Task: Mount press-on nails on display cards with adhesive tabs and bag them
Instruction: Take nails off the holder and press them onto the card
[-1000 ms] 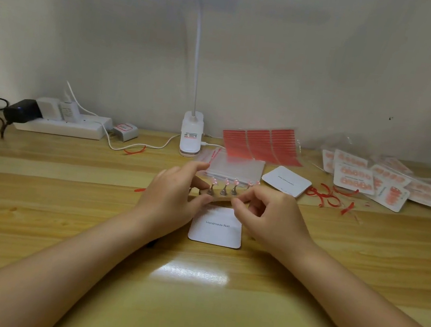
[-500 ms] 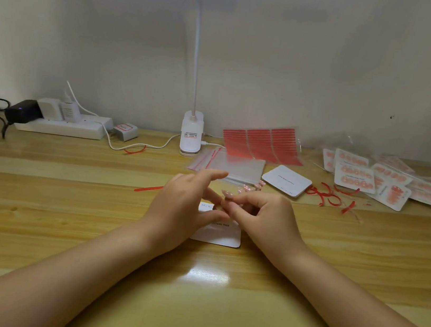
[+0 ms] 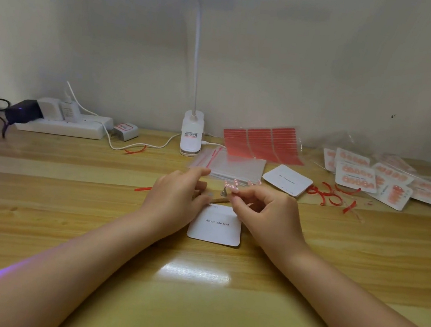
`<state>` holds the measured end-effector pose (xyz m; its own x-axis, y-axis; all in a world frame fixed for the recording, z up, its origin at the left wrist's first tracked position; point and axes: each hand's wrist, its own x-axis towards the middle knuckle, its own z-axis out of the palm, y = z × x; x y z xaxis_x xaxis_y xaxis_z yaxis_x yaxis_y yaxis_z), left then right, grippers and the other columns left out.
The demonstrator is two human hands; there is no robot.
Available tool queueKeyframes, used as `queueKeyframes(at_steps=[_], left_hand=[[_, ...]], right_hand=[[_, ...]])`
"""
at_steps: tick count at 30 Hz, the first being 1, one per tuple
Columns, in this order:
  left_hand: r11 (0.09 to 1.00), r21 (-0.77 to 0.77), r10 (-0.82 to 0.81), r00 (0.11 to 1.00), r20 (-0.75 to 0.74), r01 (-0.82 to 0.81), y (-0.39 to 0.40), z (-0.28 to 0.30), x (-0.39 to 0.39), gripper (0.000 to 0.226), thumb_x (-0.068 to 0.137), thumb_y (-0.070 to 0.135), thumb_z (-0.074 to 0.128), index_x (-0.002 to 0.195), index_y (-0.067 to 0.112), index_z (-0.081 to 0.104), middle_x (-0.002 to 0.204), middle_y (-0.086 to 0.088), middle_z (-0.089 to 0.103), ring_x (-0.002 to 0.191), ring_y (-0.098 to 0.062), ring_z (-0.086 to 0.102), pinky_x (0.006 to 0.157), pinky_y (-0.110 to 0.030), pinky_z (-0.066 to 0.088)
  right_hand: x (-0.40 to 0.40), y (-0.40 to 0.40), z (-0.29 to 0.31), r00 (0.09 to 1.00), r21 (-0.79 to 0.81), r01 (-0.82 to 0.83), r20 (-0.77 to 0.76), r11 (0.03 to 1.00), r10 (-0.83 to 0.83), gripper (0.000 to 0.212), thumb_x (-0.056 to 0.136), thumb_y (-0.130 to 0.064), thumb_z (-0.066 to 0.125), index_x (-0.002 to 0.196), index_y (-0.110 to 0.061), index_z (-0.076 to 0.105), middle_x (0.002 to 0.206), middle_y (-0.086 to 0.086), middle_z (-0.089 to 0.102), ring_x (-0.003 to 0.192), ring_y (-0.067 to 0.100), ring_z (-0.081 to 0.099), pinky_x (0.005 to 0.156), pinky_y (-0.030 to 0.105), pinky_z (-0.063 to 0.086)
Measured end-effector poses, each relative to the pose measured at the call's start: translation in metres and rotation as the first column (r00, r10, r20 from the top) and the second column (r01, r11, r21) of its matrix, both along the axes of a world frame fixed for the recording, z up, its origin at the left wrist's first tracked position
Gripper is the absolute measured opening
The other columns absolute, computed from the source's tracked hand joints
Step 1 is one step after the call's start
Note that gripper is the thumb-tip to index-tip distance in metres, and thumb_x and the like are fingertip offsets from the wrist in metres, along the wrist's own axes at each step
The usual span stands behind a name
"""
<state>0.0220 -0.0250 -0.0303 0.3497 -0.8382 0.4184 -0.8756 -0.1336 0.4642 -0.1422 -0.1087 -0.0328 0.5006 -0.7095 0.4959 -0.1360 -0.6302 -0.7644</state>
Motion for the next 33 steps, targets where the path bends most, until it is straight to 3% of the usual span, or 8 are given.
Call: queueKeyframes(at_steps=[5,10,17,21,23,27,30,33], left_hand=[[0.947,-0.276,-0.137,0.984,0.109,0.163,0.011,0.013,-0.015,0.043,0.086,0.028,0.073,0.125,0.014,0.060,0.107,0.007,0.070,0.101,-0.016,0.060,0.091,-0.044,0.045],[0.906,-0.341,-0.209,0.965,0.158,0.252,0.014,0.015,-0.031,0.037,0.080,0.016,0.079,0.113,0.008,0.067,0.096,0.010,0.068,0.087,-0.020,0.066,0.078,-0.044,0.054],[0.898,-0.361,-0.210,0.965,0.157,0.254,0.015,0.012,-0.026,0.041,0.083,0.012,0.076,0.121,0.008,0.063,0.100,0.005,0.073,0.090,-0.014,0.064,0.080,-0.031,0.051],[0.902,-0.354,-0.204,0.967,0.154,0.247,0.015,0.012,-0.026,0.043,0.084,0.008,0.075,0.125,0.005,0.062,0.098,-0.001,0.074,0.095,-0.019,0.068,0.082,-0.033,0.051],[0.894,-0.380,-0.216,0.971,0.099,0.237,0.015,0.012,-0.026,0.042,0.086,0.006,0.072,0.126,0.005,0.060,0.095,-0.002,0.075,0.093,-0.018,0.070,0.085,-0.033,0.052],[0.909,-0.401,-0.216,0.952,-0.215,0.115,0.012,0.014,-0.025,0.042,0.090,0.010,0.067,0.128,0.022,0.055,0.087,0.009,0.074,0.088,0.001,0.066,0.080,-0.007,0.044],[0.922,-0.385,-0.226,0.871,-0.437,0.046,0.010,0.012,-0.019,0.044,0.089,0.015,0.069,0.125,0.033,0.051,0.089,0.010,0.074,0.090,0.002,0.067,0.080,-0.010,0.048],[0.949,-0.316,-0.136,0.931,-0.340,0.023,0.010,0.007,-0.012,0.053,0.086,0.019,0.073,0.133,0.023,0.050,0.094,0.014,0.070,0.090,0.000,0.065,0.078,-0.011,0.047]], right_hand=[[0.000,0.001,0.000,1.000,0.028,0.005,0.020,1.000,-0.005,0.003,0.080,-0.016,0.077,0.079,-0.017,0.076,0.065,-0.009,0.069,0.062,0.008,0.065,0.064,0.027,0.054],[-0.001,0.004,0.001,0.997,-0.003,-0.044,0.061,0.999,0.044,0.007,0.079,-0.011,0.077,0.083,-0.018,0.076,0.065,-0.011,0.068,0.060,0.002,0.062,0.059,0.015,0.049],[-0.002,0.005,0.003,0.997,-0.114,-0.067,0.021,0.991,0.070,0.007,0.082,-0.007,0.075,0.088,-0.011,0.078,0.072,-0.002,0.070,0.064,0.009,0.062,0.063,0.020,0.049],[-0.002,0.006,0.004,0.997,-0.147,-0.077,-0.010,0.986,0.076,0.007,0.083,-0.006,0.074,0.088,-0.009,0.077,0.071,0.000,0.069,0.063,0.011,0.061,0.066,0.027,0.051],[-0.002,0.006,0.004,0.997,-0.152,-0.083,-0.014,0.985,0.082,0.007,0.082,-0.004,0.073,0.087,-0.009,0.076,0.072,0.001,0.069,0.064,0.011,0.062,0.069,0.030,0.052],[-0.001,0.007,0.002,0.996,-0.142,-0.086,-0.010,0.986,0.085,0.006,0.081,-0.003,0.073,0.083,-0.008,0.075,0.070,-0.004,0.068,0.065,0.007,0.063,0.064,0.021,0.050],[-0.001,0.004,0.001,0.998,-0.060,-0.062,0.004,0.996,0.062,0.006,0.082,-0.005,0.072,0.082,-0.011,0.073,0.068,-0.012,0.066,0.063,0.001,0.062,0.061,0.011,0.046],[-0.001,0.002,0.000,0.999,0.020,-0.040,0.013,0.999,0.040,0.005,0.083,-0.009,0.072,0.082,-0.014,0.073,0.068,-0.009,0.068,0.065,0.003,0.066,0.062,0.018,0.051]])
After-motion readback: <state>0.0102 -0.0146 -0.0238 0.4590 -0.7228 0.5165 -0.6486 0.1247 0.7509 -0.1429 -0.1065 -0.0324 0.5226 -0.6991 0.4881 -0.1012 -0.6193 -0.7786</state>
